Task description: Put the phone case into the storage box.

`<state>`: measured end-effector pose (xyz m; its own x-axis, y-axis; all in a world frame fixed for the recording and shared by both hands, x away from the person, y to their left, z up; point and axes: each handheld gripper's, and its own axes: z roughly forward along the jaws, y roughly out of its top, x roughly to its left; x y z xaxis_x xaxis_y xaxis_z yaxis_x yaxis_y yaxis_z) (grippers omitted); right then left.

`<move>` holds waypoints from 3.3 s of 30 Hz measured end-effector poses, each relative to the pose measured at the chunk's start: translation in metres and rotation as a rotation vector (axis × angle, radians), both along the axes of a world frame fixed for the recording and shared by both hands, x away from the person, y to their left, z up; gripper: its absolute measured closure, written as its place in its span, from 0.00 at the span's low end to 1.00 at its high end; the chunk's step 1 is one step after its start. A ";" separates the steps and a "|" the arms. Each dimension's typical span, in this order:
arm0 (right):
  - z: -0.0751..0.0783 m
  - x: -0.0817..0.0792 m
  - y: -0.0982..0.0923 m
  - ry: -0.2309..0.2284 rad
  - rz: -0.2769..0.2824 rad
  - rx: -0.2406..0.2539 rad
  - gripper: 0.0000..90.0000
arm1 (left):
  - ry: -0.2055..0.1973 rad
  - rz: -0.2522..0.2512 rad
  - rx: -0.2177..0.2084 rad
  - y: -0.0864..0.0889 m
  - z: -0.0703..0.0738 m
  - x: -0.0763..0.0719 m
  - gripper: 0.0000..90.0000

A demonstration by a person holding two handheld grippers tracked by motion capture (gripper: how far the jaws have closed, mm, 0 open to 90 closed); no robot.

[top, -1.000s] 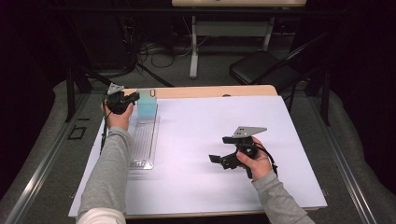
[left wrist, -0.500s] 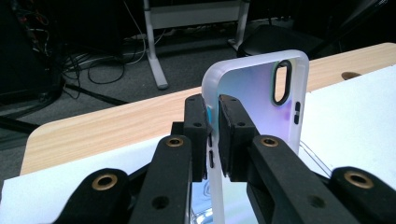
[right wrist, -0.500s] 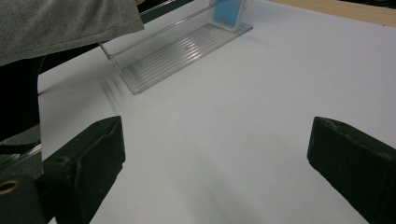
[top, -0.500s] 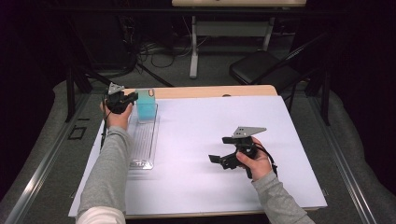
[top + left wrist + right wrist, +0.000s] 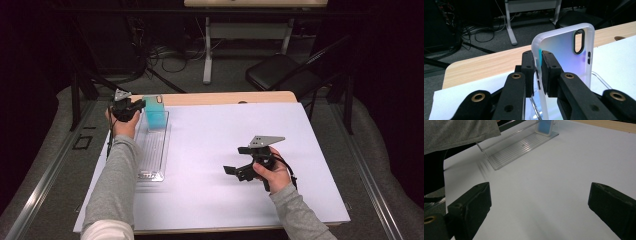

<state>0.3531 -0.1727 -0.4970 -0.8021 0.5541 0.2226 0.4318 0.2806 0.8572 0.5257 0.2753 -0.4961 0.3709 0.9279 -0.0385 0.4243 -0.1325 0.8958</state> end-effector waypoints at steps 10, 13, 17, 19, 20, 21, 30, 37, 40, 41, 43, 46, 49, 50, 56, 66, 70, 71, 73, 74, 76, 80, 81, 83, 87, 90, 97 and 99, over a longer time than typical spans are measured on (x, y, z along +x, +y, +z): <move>0.000 0.000 0.000 0.000 0.000 0.000 0.05 | 0.008 0.004 -0.004 0.000 -0.001 0.000 0.88; 0.000 0.000 0.000 0.003 0.000 -0.002 0.05 | 0.009 0.007 -0.004 0.000 -0.001 0.000 0.87; -0.001 0.000 0.000 0.003 0.001 -0.004 0.05 | 0.000 0.009 -0.005 -0.001 -0.001 0.001 0.83; -0.001 0.000 0.000 0.004 0.000 -0.002 0.05 | -0.003 0.013 -0.005 -0.001 -0.001 0.001 0.82; -0.001 0.000 0.000 0.005 0.000 -0.003 0.05 | -0.001 0.016 -0.003 -0.001 -0.001 0.001 0.82; -0.001 0.000 0.000 0.005 0.001 -0.004 0.06 | 0.000 0.015 -0.004 -0.001 -0.001 0.001 0.81; -0.001 0.000 0.000 0.005 0.001 -0.007 0.06 | -0.008 0.037 -0.016 0.001 0.000 0.000 0.60; -0.001 0.000 0.001 0.002 0.001 -0.005 0.06 | -0.002 0.048 -0.013 0.001 0.002 -0.001 0.49; -0.001 0.000 0.001 0.000 0.003 -0.004 0.06 | 0.009 0.062 -0.003 0.002 0.002 -0.001 0.48; -0.001 0.000 0.001 0.000 0.003 -0.005 0.06 | 0.009 0.067 -0.001 0.002 0.003 -0.001 0.47; -0.001 -0.001 0.001 0.000 0.002 -0.004 0.06 | 0.013 0.076 0.001 0.003 0.003 -0.001 0.45; -0.001 0.000 0.000 0.001 0.003 -0.004 0.06 | 0.013 0.083 0.002 0.003 0.004 -0.002 0.44; -0.001 0.000 0.001 0.003 0.003 -0.004 0.06 | 0.021 0.087 0.005 0.004 0.004 -0.002 0.42; -0.002 0.000 0.001 -0.001 0.004 -0.003 0.06 | 0.023 0.090 0.010 0.004 0.005 -0.003 0.42; -0.002 0.000 0.001 0.000 0.004 -0.002 0.06 | 0.033 0.100 0.019 0.006 0.006 -0.004 0.42; -0.002 0.000 0.002 0.002 0.006 -0.001 0.06 | 0.060 0.129 0.032 0.009 0.012 -0.008 0.41; -0.002 0.000 0.002 0.007 0.005 -0.003 0.06 | 0.058 0.129 0.019 0.010 0.013 -0.010 0.34; -0.002 0.000 0.002 0.007 0.004 -0.003 0.06 | 0.057 0.129 0.012 0.010 0.014 -0.010 0.32; -0.002 0.000 0.001 0.004 0.005 -0.004 0.06 | 0.053 0.131 0.012 0.010 0.015 -0.011 0.31; -0.002 0.000 0.001 0.004 0.004 -0.005 0.06 | 0.052 0.130 0.008 0.010 0.016 -0.012 0.30; -0.002 0.001 0.001 0.002 0.003 -0.003 0.06 | 0.053 0.128 -0.003 0.010 0.017 -0.013 0.28; -0.002 0.000 0.001 0.003 0.001 -0.002 0.06 | 0.062 0.134 0.011 0.009 0.021 -0.016 0.25; -0.002 0.000 0.001 0.001 0.002 -0.003 0.06 | 0.063 0.135 -0.003 0.009 0.023 -0.017 0.25; -0.001 0.000 0.002 -0.002 0.004 -0.006 0.06 | 0.066 0.131 -0.023 0.010 0.025 -0.019 0.21; 0.000 0.000 0.001 -0.004 0.001 -0.001 0.06 | 0.057 0.120 -0.028 0.010 0.029 -0.023 0.17; 0.000 0.000 0.002 -0.007 -0.001 0.000 0.06 | 0.049 0.111 -0.038 0.010 0.033 -0.025 0.17; 0.000 0.001 0.002 -0.008 0.000 0.000 0.06 | 0.043 0.083 -0.072 0.011 0.038 -0.030 0.10; 0.000 0.000 0.002 -0.007 0.000 -0.003 0.06 | 0.042 0.071 -0.058 0.011 0.040 -0.032 0.07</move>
